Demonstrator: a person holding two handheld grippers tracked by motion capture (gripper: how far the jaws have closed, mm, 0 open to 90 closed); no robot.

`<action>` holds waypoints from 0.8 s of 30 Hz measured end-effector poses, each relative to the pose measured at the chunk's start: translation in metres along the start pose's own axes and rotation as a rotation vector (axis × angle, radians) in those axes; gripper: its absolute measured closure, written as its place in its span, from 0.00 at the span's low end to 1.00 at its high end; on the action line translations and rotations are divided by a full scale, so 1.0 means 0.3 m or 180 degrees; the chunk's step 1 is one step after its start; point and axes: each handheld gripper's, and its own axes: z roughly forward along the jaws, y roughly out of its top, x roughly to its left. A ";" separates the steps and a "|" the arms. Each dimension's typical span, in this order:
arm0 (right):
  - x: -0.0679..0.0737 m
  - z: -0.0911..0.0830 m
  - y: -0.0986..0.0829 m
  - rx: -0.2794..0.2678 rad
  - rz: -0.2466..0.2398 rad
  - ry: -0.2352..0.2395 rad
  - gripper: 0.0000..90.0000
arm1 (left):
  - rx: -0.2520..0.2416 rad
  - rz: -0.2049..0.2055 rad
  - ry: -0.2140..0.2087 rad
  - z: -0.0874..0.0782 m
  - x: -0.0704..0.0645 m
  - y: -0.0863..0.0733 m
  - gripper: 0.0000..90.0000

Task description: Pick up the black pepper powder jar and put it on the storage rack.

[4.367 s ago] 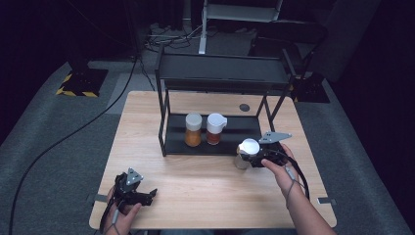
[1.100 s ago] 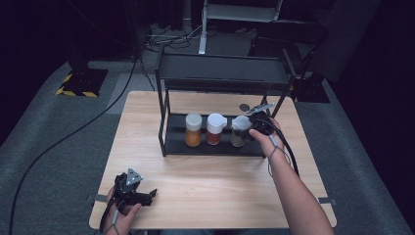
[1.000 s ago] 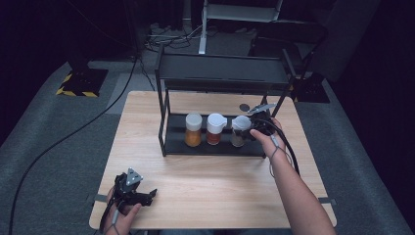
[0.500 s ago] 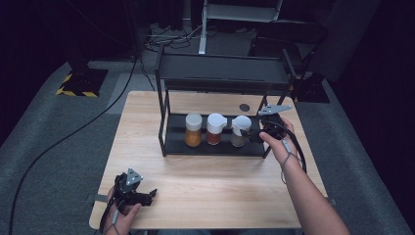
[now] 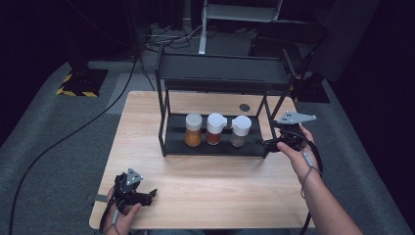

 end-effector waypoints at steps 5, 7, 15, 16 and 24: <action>0.002 -0.037 -0.025 -0.0058 0.0051 0.0062 0.07 | -0.0001 0.0005 -0.0004 0.000 0.001 0.000 0.00; 0.004 -0.050 -0.037 -0.0067 0.0043 0.0064 0.07 | -0.0001 0.0005 -0.0004 0.000 0.001 0.000 0.00; 0.011 -0.095 -0.091 -0.0082 0.0080 0.0087 0.07 | -0.0003 0.0002 -0.0004 0.000 0.000 0.000 0.00; 0.012 -0.101 -0.097 -0.0083 0.0081 0.0094 0.07 | -0.0003 0.0003 -0.0004 0.000 0.000 0.000 0.00; 0.020 -0.128 -0.149 -0.0090 0.0109 0.0132 0.07 | -0.0002 0.0002 0.0005 0.000 0.002 0.001 0.00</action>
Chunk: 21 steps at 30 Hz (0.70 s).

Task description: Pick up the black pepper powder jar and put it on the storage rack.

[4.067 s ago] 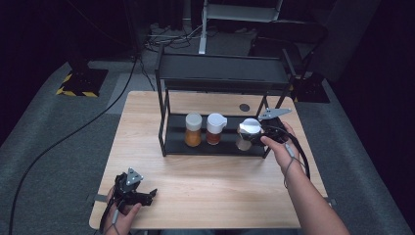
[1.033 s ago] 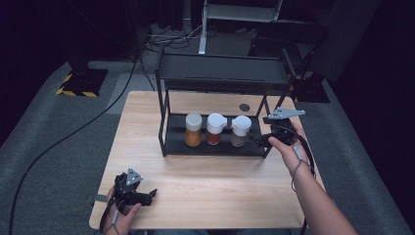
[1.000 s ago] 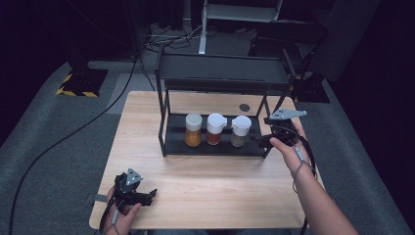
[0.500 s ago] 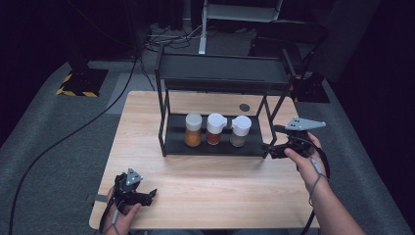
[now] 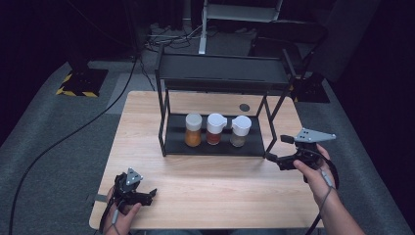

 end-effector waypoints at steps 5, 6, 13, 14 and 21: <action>-0.002 -0.002 -0.037 -0.0001 0.0039 -0.0003 0.07 | 0.0001 0.0000 0.0000 0.000 0.000 0.000 0.00; -0.002 -0.001 -0.044 0.0000 0.0047 -0.0006 0.07 | 0.0000 0.0000 0.0000 0.000 0.000 0.000 0.00; 0.002 0.016 -0.103 0.0031 0.0065 -0.0005 0.06 | 0.0001 0.0000 -0.0001 0.000 0.000 0.000 0.00; 0.003 0.020 -0.113 0.0042 0.0076 -0.0003 0.07 | 0.0000 0.0000 0.0001 0.000 0.000 0.000 0.00; 0.004 0.041 -0.181 0.0141 0.0071 -0.0030 0.07 | 0.0000 0.0000 0.0001 0.000 0.000 0.000 0.00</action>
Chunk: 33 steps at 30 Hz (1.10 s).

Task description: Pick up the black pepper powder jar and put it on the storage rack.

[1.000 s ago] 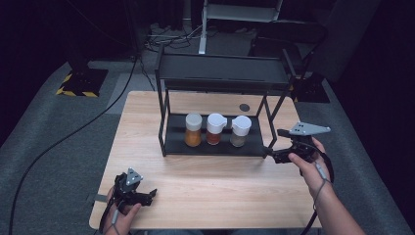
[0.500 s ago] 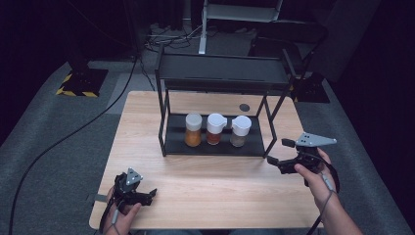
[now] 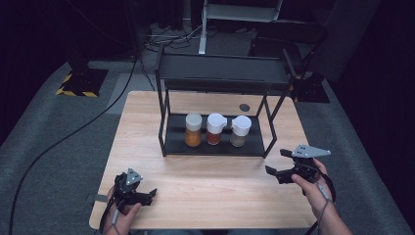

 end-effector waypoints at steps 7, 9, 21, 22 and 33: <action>-0.001 0.022 -0.062 0.0072 -0.0018 -0.0049 0.06 | 0.0000 -0.0001 0.0000 0.000 0.000 0.000 0.00; -0.001 0.026 -0.077 0.0092 -0.0019 -0.0072 0.06 | 0.0001 0.0000 0.0000 0.000 0.000 0.000 0.00; 0.000 0.057 -0.169 0.0149 0.0037 -0.0106 0.06 | 0.0001 0.0001 0.0001 -0.001 0.000 0.000 0.00; 0.001 0.059 -0.175 0.0160 0.0045 -0.0098 0.06 | 0.0001 0.0002 0.0001 -0.001 0.000 0.000 0.00; 0.010 0.081 -0.230 0.0205 0.0050 -0.0117 0.06 | 0.0000 0.0000 0.0000 0.000 0.000 0.000 0.00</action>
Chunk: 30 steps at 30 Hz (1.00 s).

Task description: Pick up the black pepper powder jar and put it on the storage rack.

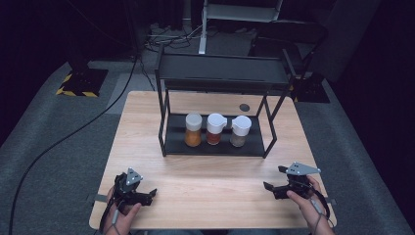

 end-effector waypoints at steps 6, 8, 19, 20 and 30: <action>0.007 0.015 -0.025 0.0022 0.0003 -0.0005 0.06 | 0.0000 0.0002 0.0001 0.000 0.000 0.000 0.00; 0.008 0.019 -0.032 0.0025 0.0002 -0.0010 0.06 | 0.0001 0.0002 0.0001 0.000 0.000 0.000 0.00; 0.017 0.038 -0.075 0.0064 0.0001 -0.0040 0.06 | 0.0000 0.0001 0.0000 0.000 0.000 0.000 0.00; 0.018 0.038 -0.079 0.0065 0.0009 -0.0043 0.06 | -0.0001 0.0001 -0.0002 0.000 0.000 0.000 0.00; 0.029 0.055 -0.106 0.0089 0.0021 -0.0051 0.06 | 0.0000 0.0001 0.0000 0.000 0.000 0.000 0.00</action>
